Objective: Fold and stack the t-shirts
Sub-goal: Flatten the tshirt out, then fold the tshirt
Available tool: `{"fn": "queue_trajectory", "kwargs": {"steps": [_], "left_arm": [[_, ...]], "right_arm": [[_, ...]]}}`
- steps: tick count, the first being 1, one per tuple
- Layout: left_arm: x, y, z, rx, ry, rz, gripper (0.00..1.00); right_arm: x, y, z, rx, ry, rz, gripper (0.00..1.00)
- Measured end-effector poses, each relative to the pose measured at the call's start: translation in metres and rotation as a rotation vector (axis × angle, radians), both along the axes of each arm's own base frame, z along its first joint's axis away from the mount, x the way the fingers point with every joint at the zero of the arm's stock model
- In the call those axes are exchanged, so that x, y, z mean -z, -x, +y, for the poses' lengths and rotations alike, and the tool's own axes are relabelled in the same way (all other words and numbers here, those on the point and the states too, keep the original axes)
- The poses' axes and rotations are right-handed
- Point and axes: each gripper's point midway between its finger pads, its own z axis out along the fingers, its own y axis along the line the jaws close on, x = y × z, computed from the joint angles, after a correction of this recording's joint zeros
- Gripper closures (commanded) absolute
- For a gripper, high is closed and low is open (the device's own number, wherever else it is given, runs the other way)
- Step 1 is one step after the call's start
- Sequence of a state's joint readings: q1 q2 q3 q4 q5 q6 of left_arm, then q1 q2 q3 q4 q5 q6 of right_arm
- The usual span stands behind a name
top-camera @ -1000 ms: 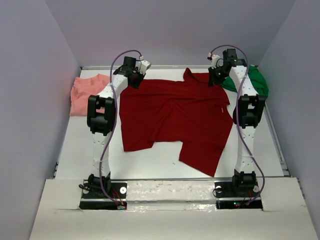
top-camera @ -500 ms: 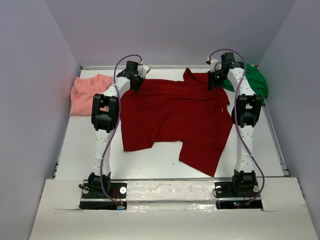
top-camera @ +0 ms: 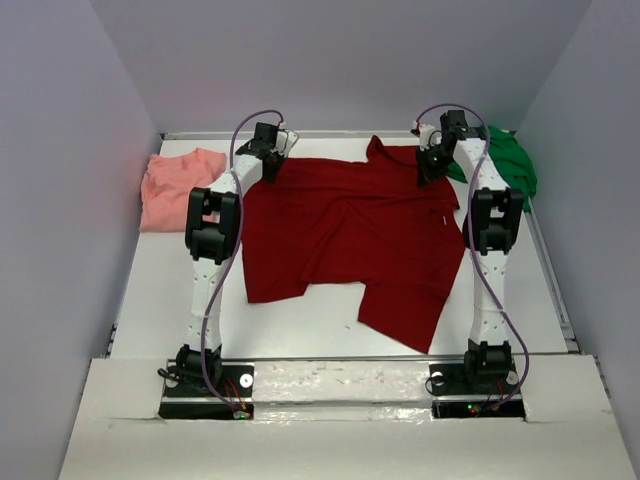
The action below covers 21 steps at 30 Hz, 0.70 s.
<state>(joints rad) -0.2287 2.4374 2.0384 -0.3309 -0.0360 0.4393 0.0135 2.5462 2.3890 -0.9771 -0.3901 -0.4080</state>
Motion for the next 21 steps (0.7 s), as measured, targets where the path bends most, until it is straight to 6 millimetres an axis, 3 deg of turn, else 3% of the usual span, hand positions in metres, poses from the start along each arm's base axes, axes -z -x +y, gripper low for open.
{"fn": "queue_trajectory", "kwargs": {"steps": [6, 21], "left_arm": [[0.001, -0.001, 0.006, -0.018, -0.030, -0.011, 1.00], [0.002, -0.005, 0.012, -0.033, -0.090, -0.055, 1.00]], "right_arm": [[0.015, -0.001, -0.008, 0.016, 0.044, 0.018, 1.00], [0.016, -0.028, -0.031, 0.089, 0.169, -0.058, 1.00]]}}
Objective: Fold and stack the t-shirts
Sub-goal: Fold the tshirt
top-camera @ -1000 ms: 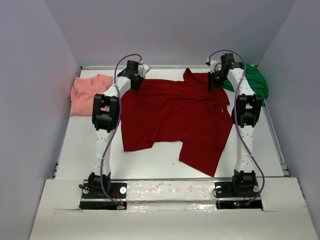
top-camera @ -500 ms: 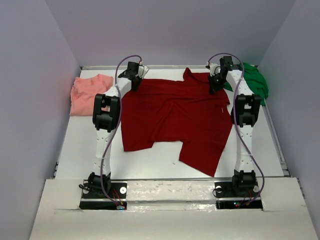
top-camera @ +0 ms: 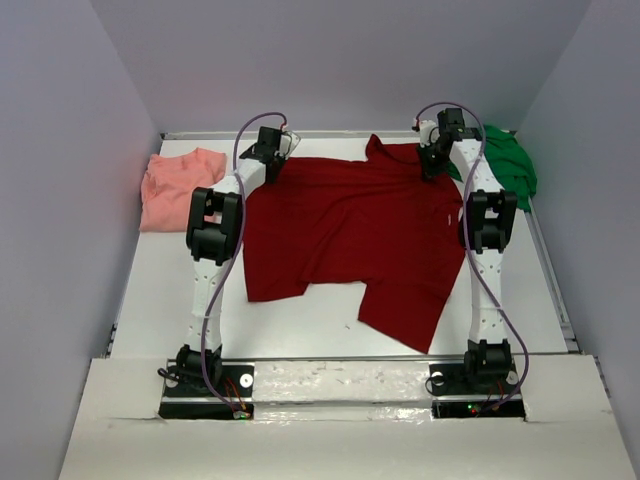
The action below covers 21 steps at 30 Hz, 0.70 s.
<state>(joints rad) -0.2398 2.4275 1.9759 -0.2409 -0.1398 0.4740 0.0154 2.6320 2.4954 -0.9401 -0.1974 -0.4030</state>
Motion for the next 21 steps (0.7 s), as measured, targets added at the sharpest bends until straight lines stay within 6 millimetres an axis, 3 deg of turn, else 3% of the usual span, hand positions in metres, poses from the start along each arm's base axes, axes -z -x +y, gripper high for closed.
{"fn": "queue_trajectory", "kwargs": {"steps": [12, 21], "left_arm": [[-0.001, 0.004, 0.028, -0.079, -0.163, -0.015, 1.00], [-0.009, 0.006, 0.027, -0.075, -0.278, -0.037, 1.00]], "right_arm": [[-0.002, -0.023, -0.011, 0.011, 0.076, -0.084, 1.00], [-0.001, -0.026, -0.012, -0.028, 0.119, -0.104, 1.00]]}}
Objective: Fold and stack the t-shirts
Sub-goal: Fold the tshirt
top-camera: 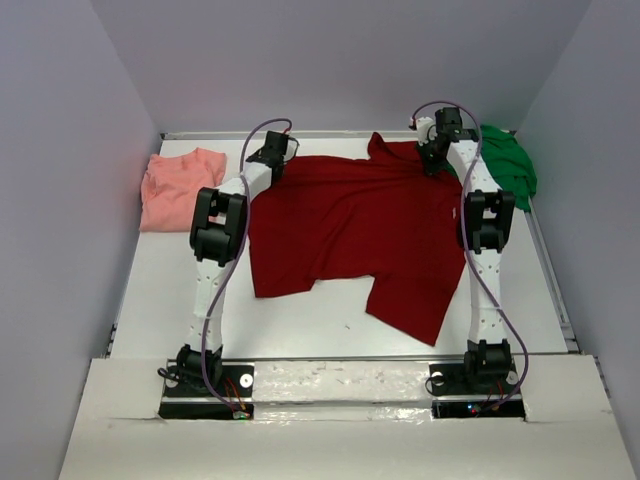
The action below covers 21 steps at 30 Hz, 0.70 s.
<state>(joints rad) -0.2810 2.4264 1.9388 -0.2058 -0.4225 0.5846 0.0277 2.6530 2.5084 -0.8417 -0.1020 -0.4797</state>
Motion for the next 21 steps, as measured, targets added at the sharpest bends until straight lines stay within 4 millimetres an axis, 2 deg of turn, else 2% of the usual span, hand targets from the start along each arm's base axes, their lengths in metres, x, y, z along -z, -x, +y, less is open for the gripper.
{"fn": "queue_trajectory", "kwargs": {"steps": [4, 6, 7, 10, 11, 12, 15, 19, 21], "left_arm": [[-0.005, 0.000, -0.013, 0.021, -0.033, -0.019, 1.00], [-0.008, 0.000, -0.023, 0.034, -0.044, -0.031, 1.00], [-0.009, 0.000, -0.028, 0.041, -0.048, -0.039, 1.00], [-0.012, 0.001, -0.037, 0.048, -0.060, -0.051, 1.00], [-0.013, 0.001, -0.039, 0.049, -0.069, -0.054, 1.00], [-0.015, 0.002, -0.041, 0.046, -0.078, -0.059, 1.00], [-0.021, 0.004, -0.039, 0.030, -0.112, -0.074, 1.00], [-0.042, 0.017, -0.026, -0.003, -0.175, -0.093, 1.00], [-0.059, 0.026, -0.021, -0.016, -0.189, -0.112, 0.90]], "right_arm": [[-0.001, 0.006, 0.004, -0.027, -0.012, 0.003, 0.98], [0.000, 0.009, 0.006, -0.041, -0.021, 0.008, 0.77], [-0.001, 0.012, 0.008, -0.048, -0.028, 0.014, 0.59], [-0.003, 0.025, 0.012, -0.078, -0.047, 0.039, 0.29], [-0.005, 0.033, 0.014, -0.087, -0.057, 0.058, 0.23], [-0.006, 0.040, 0.016, -0.094, -0.066, 0.077, 0.11], [-0.014, 0.056, 0.020, -0.109, -0.087, 0.109, 0.01], [-0.043, 0.071, 0.024, -0.123, -0.108, 0.097, 0.00], [-0.066, 0.080, 0.024, -0.126, -0.112, 0.077, 0.00]]}}
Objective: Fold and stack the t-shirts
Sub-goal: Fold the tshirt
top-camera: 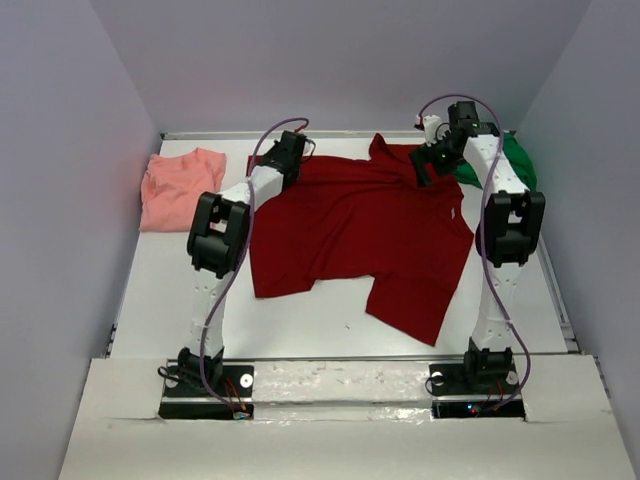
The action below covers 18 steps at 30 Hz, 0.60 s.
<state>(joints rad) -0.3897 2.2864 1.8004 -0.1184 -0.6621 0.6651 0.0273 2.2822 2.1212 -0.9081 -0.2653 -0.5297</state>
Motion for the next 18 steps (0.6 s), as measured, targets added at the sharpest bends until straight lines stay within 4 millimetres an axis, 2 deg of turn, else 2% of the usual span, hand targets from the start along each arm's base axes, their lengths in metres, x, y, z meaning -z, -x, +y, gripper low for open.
{"fn": "queue_trajectory", "kwargs": {"steps": [1, 2, 4, 5, 7, 10, 11, 12, 14, 16, 18], "left_arm": [[-0.012, 0.005, 0.003, -0.005, 0.000, -0.014, 0.76], [-0.027, 0.011, 0.005, -0.009, 0.010, -0.032, 0.50], [-0.053, 0.024, 0.004, 0.003, 0.075, -0.050, 0.45], [-0.065, 0.028, 0.003, 0.012, 0.103, -0.057, 0.40], [-0.092, 0.042, -0.003, 0.048, 0.231, -0.072, 0.36], [-0.108, 0.072, -0.011, 0.113, 0.375, -0.040, 0.67], [-0.109, 0.087, -0.013, 0.139, 0.424, -0.015, 0.84], [-0.103, 0.099, -0.016, 0.161, 0.459, 0.020, 0.89], [-0.079, 0.126, -0.017, 0.184, 0.506, 0.111, 1.00], [-0.044, 0.153, -0.018, 0.194, 0.532, 0.228, 1.00], [0.006, 0.191, -0.018, 0.197, 0.549, 0.387, 1.00]], "right_arm": [[-0.015, 0.005, 0.000, 0.000, -0.003, -0.021, 0.00], [-0.031, 0.012, 0.001, -0.001, -0.006, -0.040, 0.00], [-0.056, 0.025, 0.000, 0.001, -0.008, -0.081, 0.00], [-0.067, 0.034, 0.000, 0.001, -0.008, -0.091, 0.00], [-0.086, 0.053, 0.000, 0.006, -0.012, -0.117, 0.00], [-0.095, 0.084, -0.001, 0.017, -0.014, -0.119, 0.03], [-0.095, 0.093, -0.002, 0.021, -0.017, -0.110, 0.03], [-0.094, 0.105, -0.001, 0.028, -0.021, -0.104, 0.03], [-0.086, 0.122, -0.001, 0.037, -0.027, -0.081, 0.03], [-0.076, 0.140, -0.001, 0.049, -0.036, -0.053, 0.04], [-0.067, 0.155, 0.000, 0.061, -0.043, -0.026, 0.04]]}}
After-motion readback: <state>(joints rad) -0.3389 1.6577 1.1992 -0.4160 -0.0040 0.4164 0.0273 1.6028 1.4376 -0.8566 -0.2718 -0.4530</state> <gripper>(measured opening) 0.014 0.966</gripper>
